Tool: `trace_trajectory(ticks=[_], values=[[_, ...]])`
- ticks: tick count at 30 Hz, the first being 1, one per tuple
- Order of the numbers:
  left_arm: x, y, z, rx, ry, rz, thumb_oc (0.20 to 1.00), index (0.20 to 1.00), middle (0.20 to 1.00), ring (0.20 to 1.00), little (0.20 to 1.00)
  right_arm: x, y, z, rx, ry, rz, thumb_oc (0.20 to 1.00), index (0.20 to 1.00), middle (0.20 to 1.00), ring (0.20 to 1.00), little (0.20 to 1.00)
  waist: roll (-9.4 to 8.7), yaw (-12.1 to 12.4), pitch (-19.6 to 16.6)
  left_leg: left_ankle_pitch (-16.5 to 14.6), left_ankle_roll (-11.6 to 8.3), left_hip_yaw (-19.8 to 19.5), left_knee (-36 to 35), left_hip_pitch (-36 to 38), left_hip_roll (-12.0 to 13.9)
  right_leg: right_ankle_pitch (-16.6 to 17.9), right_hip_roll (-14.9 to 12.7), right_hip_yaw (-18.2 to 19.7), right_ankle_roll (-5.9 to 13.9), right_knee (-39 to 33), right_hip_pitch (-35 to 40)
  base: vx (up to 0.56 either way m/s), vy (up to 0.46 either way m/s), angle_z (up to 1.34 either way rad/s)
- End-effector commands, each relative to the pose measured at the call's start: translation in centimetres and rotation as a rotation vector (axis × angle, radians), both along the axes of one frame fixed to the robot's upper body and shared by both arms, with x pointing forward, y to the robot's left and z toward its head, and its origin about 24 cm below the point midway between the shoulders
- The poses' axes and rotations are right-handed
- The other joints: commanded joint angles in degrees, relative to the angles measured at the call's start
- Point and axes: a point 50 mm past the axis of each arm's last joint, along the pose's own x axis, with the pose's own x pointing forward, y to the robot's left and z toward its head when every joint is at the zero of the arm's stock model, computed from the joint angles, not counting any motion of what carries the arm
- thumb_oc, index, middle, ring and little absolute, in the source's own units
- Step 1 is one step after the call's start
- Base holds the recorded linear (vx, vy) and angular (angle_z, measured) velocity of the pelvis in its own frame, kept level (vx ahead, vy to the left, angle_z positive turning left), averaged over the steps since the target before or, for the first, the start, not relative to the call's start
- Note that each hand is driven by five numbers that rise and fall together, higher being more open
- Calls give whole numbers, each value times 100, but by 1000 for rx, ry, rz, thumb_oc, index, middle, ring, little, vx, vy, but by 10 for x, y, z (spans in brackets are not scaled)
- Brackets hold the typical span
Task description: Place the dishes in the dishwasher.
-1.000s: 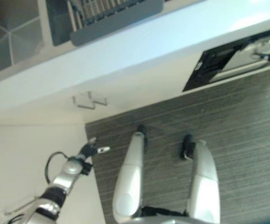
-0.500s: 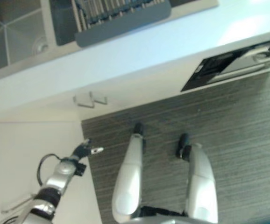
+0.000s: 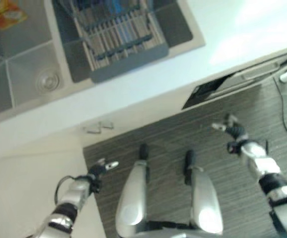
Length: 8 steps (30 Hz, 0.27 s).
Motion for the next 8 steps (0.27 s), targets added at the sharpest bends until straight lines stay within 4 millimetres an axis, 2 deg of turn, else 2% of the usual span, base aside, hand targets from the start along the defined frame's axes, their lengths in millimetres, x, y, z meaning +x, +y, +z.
trace_trajectory(ticks=[1,4,6,8], values=[[-22,6,-13,-13,36,81,1000,1000,1000,1000,1000,13,-22,48,-64,-247,-86,1000,1000,1000,1000,1000,27,-4,-499,-172,91,455,-232,202,68,-481,188,-135,-299,385,4,77,78,-9],[-39,4,-24,-43,80,117,1000,1000,1000,1000,1000,-10,-26,22,-11,-211,-158,1000,1000,1000,1000,1000,36,-123,-671,-140,40,524,-413,473,116,-423,217,-138,-308,91,334,94,72,-1],[-64,1,-39,-59,161,141,1000,1000,1000,1000,1000,-39,-20,-14,34,-112,-201,1000,1000,1000,1000,1000,-15,-273,-987,-106,-1,623,-746,928,123,-327,257,-153,-270,-387,835,181,79,6],[-76,-2,-46,-63,208,133,1000,1000,1000,1000,1000,-51,-17,-33,44,-37,-203,1000,1000,1000,1000,1000,-43,-329,-1179,-92,-20,670,-831,1072,139,-259,284,-166,-266,-591,1020,133,44,-2]])
